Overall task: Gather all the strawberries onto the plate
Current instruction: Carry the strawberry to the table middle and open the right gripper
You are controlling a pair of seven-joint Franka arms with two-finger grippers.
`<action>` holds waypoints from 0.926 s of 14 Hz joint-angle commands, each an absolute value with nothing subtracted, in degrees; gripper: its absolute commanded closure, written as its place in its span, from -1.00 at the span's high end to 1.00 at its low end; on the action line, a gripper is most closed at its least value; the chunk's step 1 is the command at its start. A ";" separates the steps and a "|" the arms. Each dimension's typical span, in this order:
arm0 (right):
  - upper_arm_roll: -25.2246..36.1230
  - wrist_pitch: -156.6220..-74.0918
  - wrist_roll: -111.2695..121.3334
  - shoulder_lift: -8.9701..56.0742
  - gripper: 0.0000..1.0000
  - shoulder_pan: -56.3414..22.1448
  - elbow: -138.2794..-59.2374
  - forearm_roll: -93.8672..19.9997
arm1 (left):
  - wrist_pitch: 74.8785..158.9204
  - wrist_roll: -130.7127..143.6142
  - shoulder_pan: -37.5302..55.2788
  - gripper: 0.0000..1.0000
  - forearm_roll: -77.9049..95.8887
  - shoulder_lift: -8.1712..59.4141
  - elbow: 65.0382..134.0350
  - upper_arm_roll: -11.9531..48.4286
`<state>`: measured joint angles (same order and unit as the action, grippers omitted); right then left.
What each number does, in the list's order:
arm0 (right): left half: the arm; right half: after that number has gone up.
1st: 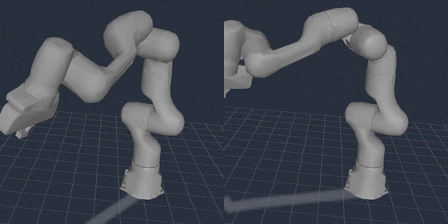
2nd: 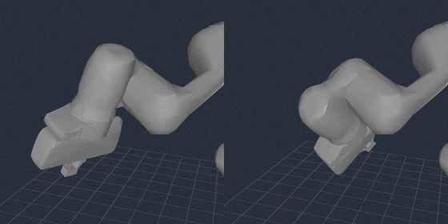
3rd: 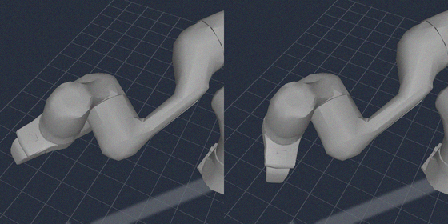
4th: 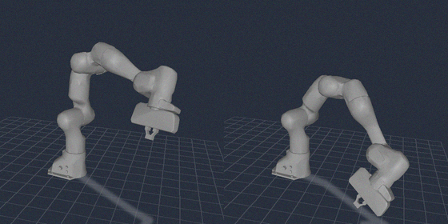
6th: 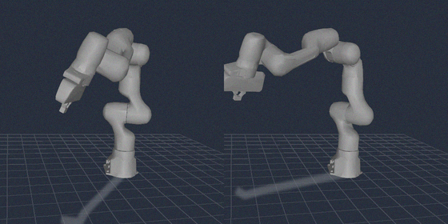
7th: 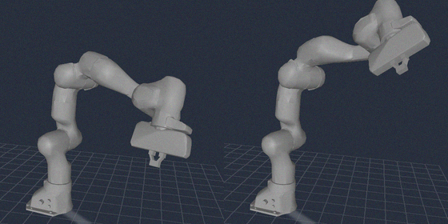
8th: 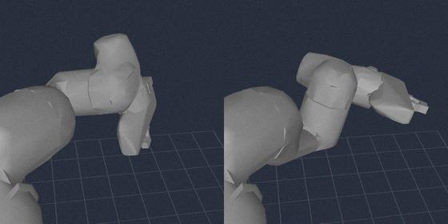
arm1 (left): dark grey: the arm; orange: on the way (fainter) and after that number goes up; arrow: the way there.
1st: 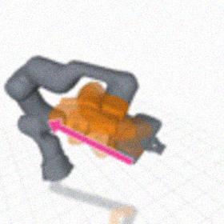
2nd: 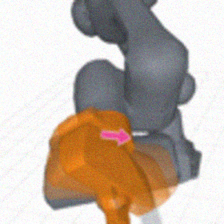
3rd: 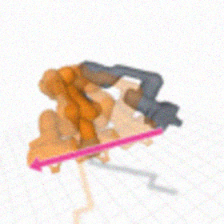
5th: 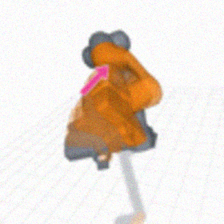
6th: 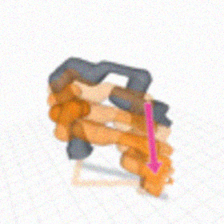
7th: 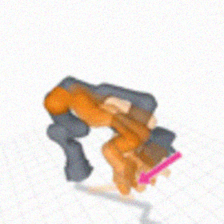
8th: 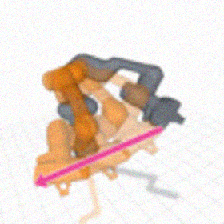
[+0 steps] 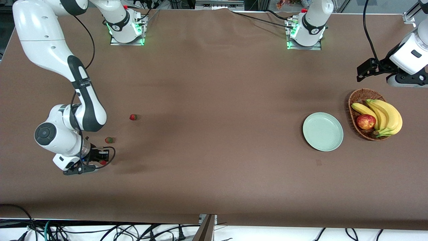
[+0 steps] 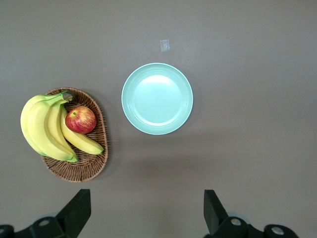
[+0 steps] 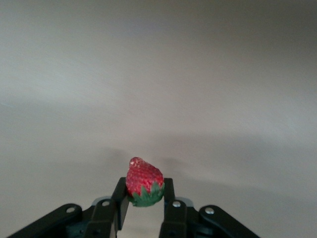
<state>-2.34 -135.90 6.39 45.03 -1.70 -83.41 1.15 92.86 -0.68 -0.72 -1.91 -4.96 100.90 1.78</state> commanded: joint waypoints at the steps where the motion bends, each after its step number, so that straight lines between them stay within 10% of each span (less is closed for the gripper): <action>1: -2.11 -134.38 -2.15 45.00 -0.46 -7.62 -81.30 0.44 | 91.85 -0.53 -0.79 1.00 -1.67 -5.19 100.37 1.85; 13: -2.11 -136.75 -64.49 53.07 -0.46 -42.34 -68.23 0.61 | 91.93 -0.53 -0.79 1.00 -1.67 -5.19 100.37 1.85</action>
<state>-2.96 -136.47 -60.21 48.15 -38.30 -75.00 0.89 92.71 -0.68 -0.73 -1.91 -4.96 100.90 1.75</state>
